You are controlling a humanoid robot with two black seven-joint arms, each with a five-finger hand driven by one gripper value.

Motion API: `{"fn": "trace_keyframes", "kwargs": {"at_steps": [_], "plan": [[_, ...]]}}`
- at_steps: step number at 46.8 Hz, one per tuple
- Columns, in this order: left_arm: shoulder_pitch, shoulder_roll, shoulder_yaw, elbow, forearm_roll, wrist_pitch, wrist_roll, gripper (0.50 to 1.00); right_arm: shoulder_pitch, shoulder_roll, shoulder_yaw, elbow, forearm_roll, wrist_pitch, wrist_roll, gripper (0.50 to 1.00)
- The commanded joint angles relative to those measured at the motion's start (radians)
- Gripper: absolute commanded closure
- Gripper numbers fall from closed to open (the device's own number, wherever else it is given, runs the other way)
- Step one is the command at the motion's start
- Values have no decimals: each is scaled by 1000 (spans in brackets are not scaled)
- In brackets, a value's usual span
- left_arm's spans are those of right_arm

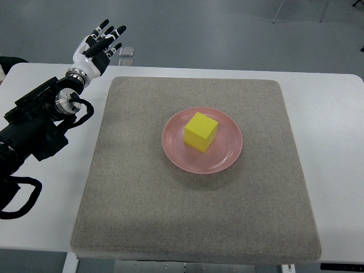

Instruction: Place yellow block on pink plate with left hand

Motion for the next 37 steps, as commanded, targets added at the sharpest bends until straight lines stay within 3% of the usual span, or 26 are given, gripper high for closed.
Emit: {"fn": "trace_keyframes", "kwargs": {"at_steps": [1,37], "plan": [[0,-1,-1,4,-3,-1,0,508,2,0,0,0,0,0,0,576],[-2,6,-3,5,-1,-1,0,508,0,0,2,0,1,2,0,576]]}}
